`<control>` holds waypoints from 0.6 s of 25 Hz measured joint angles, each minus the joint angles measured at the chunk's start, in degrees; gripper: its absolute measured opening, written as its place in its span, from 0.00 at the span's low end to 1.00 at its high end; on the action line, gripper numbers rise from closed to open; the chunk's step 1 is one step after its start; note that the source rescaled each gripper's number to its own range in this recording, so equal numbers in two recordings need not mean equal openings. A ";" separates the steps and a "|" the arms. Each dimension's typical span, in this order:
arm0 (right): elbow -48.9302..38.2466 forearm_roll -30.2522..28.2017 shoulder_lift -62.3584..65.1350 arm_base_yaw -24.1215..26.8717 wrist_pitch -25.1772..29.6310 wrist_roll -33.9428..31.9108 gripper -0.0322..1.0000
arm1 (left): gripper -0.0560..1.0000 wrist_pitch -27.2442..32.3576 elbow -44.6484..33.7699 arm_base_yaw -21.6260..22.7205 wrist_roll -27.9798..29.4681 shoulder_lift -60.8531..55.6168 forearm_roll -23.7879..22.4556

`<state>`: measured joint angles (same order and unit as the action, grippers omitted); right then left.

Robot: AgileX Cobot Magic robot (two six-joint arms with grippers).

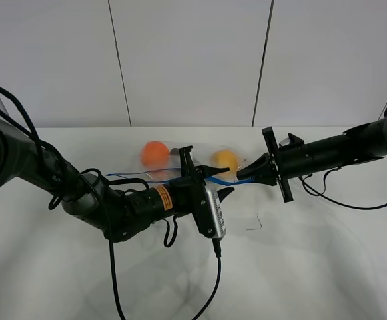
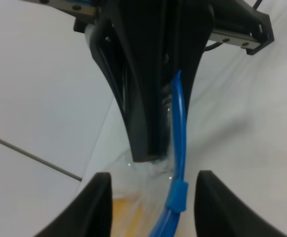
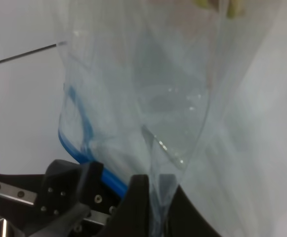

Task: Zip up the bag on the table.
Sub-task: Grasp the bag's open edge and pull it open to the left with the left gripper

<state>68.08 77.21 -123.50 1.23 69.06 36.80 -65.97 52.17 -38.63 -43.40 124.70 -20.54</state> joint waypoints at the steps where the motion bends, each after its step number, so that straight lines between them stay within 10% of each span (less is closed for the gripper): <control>1: 0.00 0.00 0.00 0.00 0.00 0.00 0.03 | 0.53 0.01 0.00 0.00 0.00 0.00 -0.21; 15: 0.00 0.06 0.00 0.00 0.00 0.00 0.03 | 0.12 0.41 0.00 0.00 0.00 0.00 -1.04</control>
<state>68.08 77.27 -123.50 1.23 69.06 36.80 -65.56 52.17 -38.63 -43.40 124.70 -21.58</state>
